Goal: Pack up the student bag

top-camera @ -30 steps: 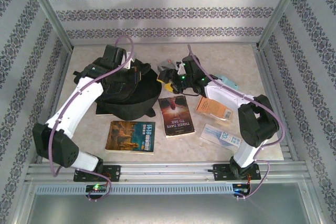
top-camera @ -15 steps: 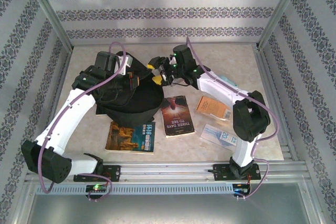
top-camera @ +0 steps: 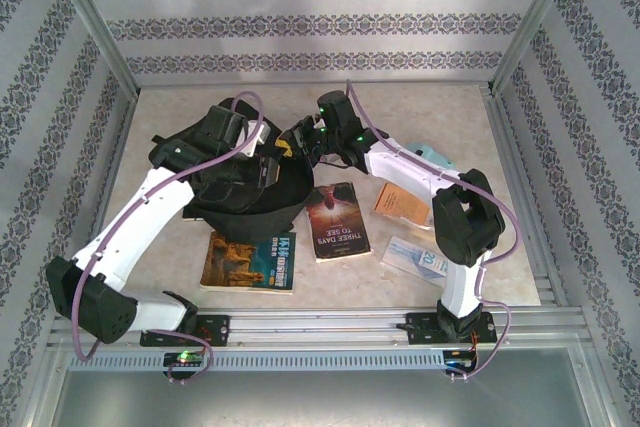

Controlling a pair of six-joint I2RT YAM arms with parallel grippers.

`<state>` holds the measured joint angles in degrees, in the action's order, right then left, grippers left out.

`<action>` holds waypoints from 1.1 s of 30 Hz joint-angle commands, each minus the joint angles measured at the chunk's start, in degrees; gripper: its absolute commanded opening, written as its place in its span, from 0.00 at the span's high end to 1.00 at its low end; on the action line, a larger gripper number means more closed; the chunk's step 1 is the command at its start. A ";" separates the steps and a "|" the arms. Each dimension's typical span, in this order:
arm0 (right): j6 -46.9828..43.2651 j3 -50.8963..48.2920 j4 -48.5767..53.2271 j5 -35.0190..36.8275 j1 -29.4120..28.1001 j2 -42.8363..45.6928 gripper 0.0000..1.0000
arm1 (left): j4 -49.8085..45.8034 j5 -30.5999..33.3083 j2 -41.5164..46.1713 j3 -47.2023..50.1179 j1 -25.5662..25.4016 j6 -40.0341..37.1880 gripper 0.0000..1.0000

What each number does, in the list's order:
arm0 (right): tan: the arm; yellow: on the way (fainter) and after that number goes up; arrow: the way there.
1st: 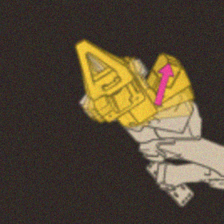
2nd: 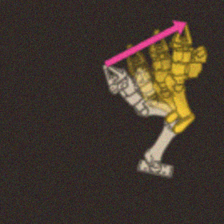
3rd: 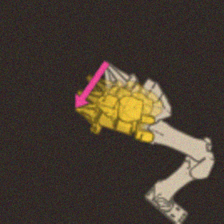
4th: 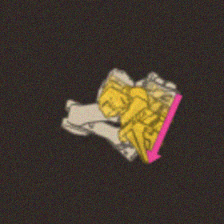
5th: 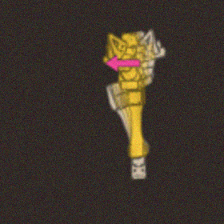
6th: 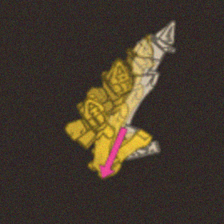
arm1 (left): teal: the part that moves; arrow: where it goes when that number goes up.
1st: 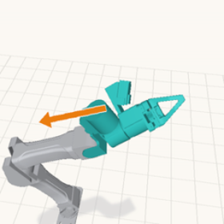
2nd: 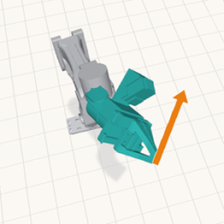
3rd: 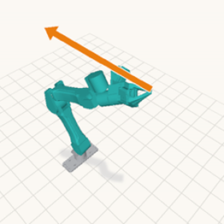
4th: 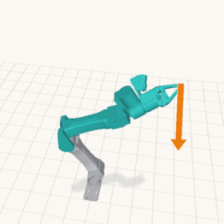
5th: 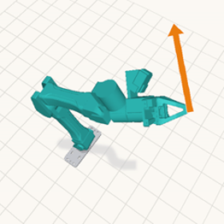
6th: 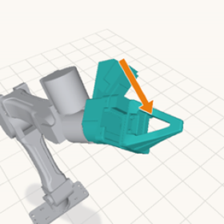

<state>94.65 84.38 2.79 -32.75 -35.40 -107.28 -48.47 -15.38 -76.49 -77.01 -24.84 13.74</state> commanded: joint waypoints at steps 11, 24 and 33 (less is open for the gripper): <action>1.76 0.39 -0.26 1.20 -1.25 4.18 1.00 | -5.44 23.03 -5.93 -7.14 -8.11 -5.21 0.31; 0.18 0.77 -1.67 0.61 -0.82 2.50 1.00 | -0.86 22.77 -4.46 -3.73 -8.30 -8.50 1.00; -20.25 8.40 9.69 0.11 0.70 1.62 0.48 | 1.10 15.36 -5.31 -7.77 -1.44 -1.39 1.00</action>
<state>85.19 90.67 6.15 -32.69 -35.44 -107.61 -50.13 3.97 -82.48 -82.13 -29.47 7.88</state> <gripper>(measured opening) 0.491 0.087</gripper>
